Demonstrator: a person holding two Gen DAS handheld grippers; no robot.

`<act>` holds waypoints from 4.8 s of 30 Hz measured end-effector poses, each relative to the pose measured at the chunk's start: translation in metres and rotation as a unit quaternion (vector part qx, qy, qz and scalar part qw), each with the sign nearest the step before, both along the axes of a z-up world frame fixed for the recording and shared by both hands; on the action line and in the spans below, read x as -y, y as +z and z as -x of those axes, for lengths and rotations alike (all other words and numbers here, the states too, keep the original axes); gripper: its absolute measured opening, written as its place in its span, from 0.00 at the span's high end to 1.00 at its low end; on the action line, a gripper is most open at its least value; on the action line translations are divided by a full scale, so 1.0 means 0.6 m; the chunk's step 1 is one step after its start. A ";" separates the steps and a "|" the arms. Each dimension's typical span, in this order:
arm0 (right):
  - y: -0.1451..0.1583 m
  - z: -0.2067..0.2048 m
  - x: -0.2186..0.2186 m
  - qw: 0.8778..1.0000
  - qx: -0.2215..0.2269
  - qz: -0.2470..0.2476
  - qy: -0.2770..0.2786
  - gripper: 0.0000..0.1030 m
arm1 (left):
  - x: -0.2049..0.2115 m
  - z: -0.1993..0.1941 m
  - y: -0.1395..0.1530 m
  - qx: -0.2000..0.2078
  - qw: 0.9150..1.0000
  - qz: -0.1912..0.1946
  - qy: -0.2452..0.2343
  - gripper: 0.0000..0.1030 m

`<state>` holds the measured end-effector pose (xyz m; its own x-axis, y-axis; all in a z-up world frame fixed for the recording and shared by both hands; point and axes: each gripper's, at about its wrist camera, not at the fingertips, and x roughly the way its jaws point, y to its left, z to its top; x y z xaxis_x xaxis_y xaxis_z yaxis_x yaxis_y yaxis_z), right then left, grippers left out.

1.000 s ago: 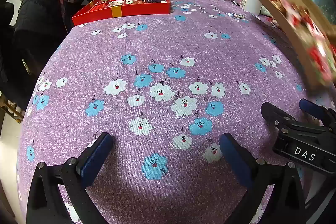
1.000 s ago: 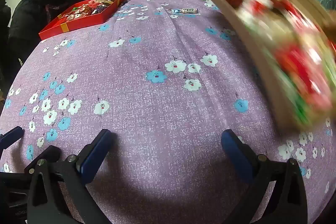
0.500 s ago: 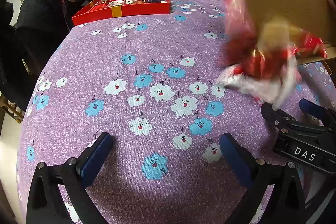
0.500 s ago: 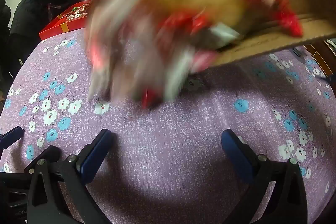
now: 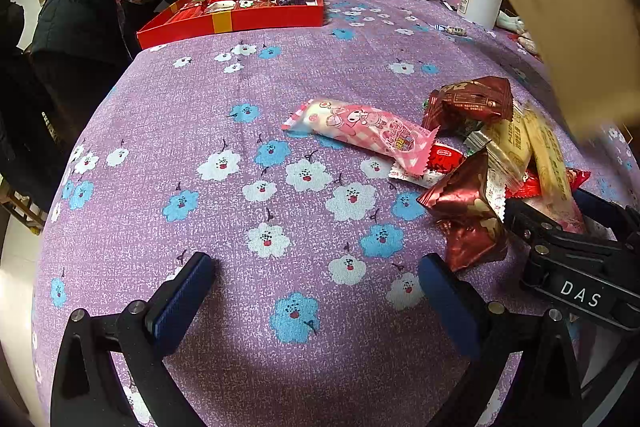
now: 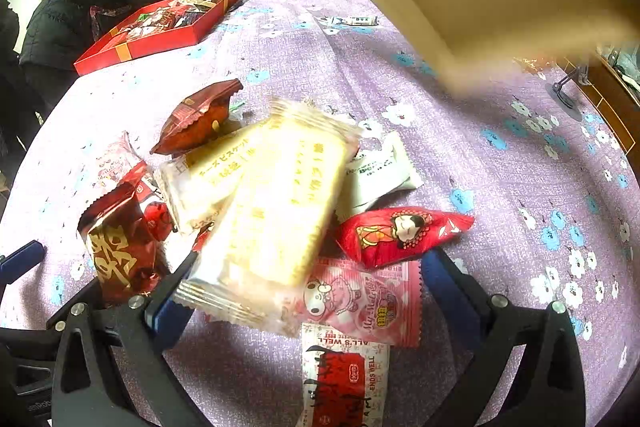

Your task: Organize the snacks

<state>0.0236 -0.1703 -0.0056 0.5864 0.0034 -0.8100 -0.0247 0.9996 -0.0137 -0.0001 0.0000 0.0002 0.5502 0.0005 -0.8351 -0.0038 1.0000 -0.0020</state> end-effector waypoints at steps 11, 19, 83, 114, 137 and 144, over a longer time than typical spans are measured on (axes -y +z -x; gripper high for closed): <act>-0.002 0.001 -0.002 1.000 0.000 0.000 0.000 0.00 | 0.000 0.000 0.000 0.000 1.000 0.000 0.000 0.00; -0.001 0.000 0.000 1.000 0.000 0.000 0.000 0.00 | 0.000 0.000 0.000 0.000 1.000 0.000 0.000 0.00; -0.002 0.000 0.000 1.000 0.000 0.000 0.000 0.00 | 0.000 0.000 0.000 0.000 1.000 0.000 0.000 0.00; -0.005 -0.018 0.000 0.991 -0.089 0.006 0.105 0.00 | 0.000 0.000 0.000 0.000 1.000 0.000 0.000 0.00; 0.079 0.042 0.107 0.962 -0.150 -0.136 0.184 0.35 | 0.011 0.071 0.039 -0.013 0.999 0.037 0.017 0.24; 0.043 0.021 0.077 0.962 -0.186 -0.116 0.165 0.45 | 0.001 0.097 0.055 -0.008 0.999 0.030 0.022 0.24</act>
<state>0.0109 -0.2166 0.0203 0.1926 0.3460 -0.9182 -0.3018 0.9113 0.2801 -0.0583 -0.0008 0.0330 0.5370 -0.0250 -0.8432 -0.0491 0.9969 -0.0608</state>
